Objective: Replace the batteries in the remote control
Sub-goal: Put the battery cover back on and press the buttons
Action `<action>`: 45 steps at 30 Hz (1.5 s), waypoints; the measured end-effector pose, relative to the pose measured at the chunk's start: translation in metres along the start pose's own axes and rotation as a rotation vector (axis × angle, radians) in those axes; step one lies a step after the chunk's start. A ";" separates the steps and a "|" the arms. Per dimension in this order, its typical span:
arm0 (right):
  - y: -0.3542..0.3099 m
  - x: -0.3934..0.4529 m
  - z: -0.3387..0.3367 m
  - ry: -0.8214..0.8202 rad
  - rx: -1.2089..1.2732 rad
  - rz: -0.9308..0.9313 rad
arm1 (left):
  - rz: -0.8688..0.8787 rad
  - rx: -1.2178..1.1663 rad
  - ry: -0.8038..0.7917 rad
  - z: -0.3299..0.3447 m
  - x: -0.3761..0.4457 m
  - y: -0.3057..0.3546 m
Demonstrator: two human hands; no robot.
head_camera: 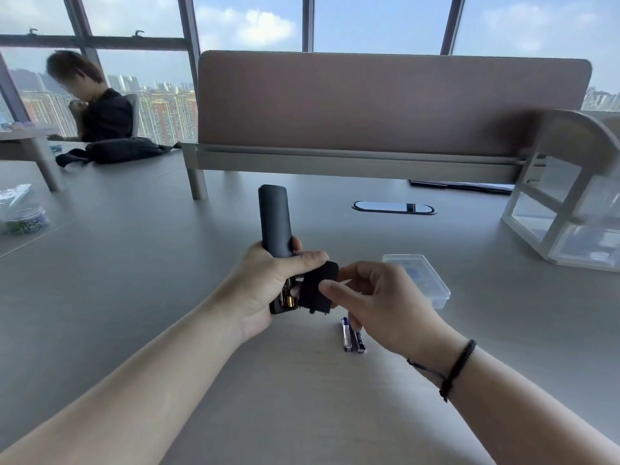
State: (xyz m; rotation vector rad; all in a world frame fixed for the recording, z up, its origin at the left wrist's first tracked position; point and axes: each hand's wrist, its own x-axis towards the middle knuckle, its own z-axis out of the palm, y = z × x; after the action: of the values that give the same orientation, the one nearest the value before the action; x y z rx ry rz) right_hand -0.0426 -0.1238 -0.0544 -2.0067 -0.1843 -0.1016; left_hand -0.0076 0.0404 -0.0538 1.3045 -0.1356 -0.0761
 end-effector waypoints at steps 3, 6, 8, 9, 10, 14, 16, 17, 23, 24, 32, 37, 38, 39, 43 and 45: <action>-0.003 -0.001 0.000 -0.037 0.044 0.010 | -0.037 -0.131 0.015 -0.003 0.002 0.001; -0.001 0.004 -0.001 -0.001 0.107 0.069 | -0.042 -0.190 0.052 -0.006 0.004 0.001; 0.001 0.007 -0.002 0.038 0.190 0.106 | -0.047 -0.226 0.049 -0.005 0.005 0.000; 0.002 0.008 -0.002 0.055 0.223 0.118 | -0.054 -0.240 0.040 -0.005 0.005 0.000; 0.003 0.009 -0.001 0.070 0.249 0.126 | -0.059 -0.250 0.028 -0.005 0.005 0.000; 0.004 0.009 0.001 0.098 0.320 0.118 | -0.070 -0.249 -0.001 -0.005 0.005 -0.002; 0.003 0.009 -0.001 0.105 0.330 0.087 | -0.082 -0.231 0.001 -0.006 0.006 -0.003; 0.003 0.009 -0.001 0.103 0.347 0.075 | -0.094 -0.215 0.002 -0.006 0.006 -0.003; -0.001 0.004 -0.002 0.037 0.632 0.051 | -0.183 -0.248 0.039 -0.003 0.006 -0.002; -0.001 0.004 -0.002 0.036 0.635 0.037 | -0.187 -0.255 0.046 -0.002 0.005 -0.001; 0.000 0.005 -0.004 0.006 0.552 -0.017 | -0.267 -0.218 -0.056 -0.005 0.003 -0.005; 0.003 0.003 -0.001 -0.108 0.460 -0.043 | -0.242 -0.156 -0.097 -0.005 0.001 -0.006; 0.003 0.003 0.000 -0.126 0.434 -0.050 | -0.236 -0.137 -0.108 -0.005 0.001 -0.006; 0.004 0.004 0.001 -0.132 0.408 -0.059 | -0.231 -0.125 -0.119 -0.004 0.001 -0.006; 0.005 0.005 0.003 -0.096 0.349 -0.070 | -0.221 -0.118 -0.148 -0.002 0.001 -0.005; 0.005 0.005 0.004 -0.080 0.364 -0.059 | -0.233 -0.127 -0.154 -0.001 0.000 -0.004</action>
State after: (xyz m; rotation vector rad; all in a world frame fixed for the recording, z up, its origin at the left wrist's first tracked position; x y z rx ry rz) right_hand -0.0372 -0.1225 -0.0601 -1.6442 -0.2917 -0.0222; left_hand -0.0069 0.0402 -0.0583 1.1823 -0.1078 -0.3787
